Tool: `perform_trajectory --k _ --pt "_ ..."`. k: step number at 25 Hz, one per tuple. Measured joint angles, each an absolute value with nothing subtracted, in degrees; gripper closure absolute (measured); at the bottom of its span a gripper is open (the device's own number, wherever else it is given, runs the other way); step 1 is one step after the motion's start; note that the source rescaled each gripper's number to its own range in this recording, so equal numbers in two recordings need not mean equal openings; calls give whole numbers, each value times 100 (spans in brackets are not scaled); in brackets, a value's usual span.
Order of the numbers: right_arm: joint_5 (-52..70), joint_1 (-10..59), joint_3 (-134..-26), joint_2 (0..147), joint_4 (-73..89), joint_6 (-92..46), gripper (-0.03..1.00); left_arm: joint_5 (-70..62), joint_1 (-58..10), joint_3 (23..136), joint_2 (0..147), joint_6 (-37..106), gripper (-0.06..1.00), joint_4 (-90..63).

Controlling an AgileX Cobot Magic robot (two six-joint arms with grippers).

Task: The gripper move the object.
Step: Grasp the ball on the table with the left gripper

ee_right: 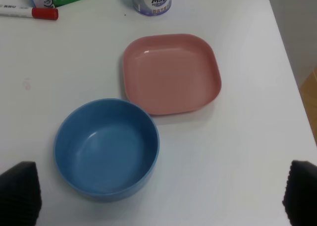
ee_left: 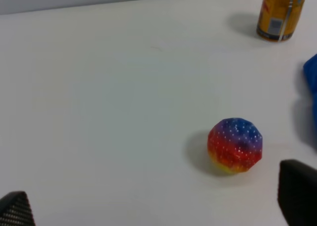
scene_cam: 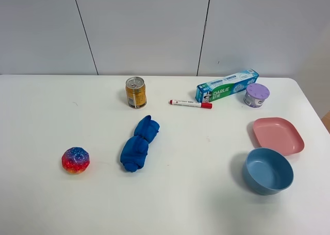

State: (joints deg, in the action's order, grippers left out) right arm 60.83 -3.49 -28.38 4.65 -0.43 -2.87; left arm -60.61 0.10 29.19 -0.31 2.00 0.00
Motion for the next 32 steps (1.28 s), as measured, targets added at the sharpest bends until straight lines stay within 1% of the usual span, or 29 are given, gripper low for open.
perform_trajectory --k 27,32 --pt "6083 -349 -2838 465 -43 -287 -3 -6061 10 2919 -26 201 -6 0" --pt "6083 -349 -2838 465 -43 -287 -3 -6061 10 2926 599 201 -6 -54"
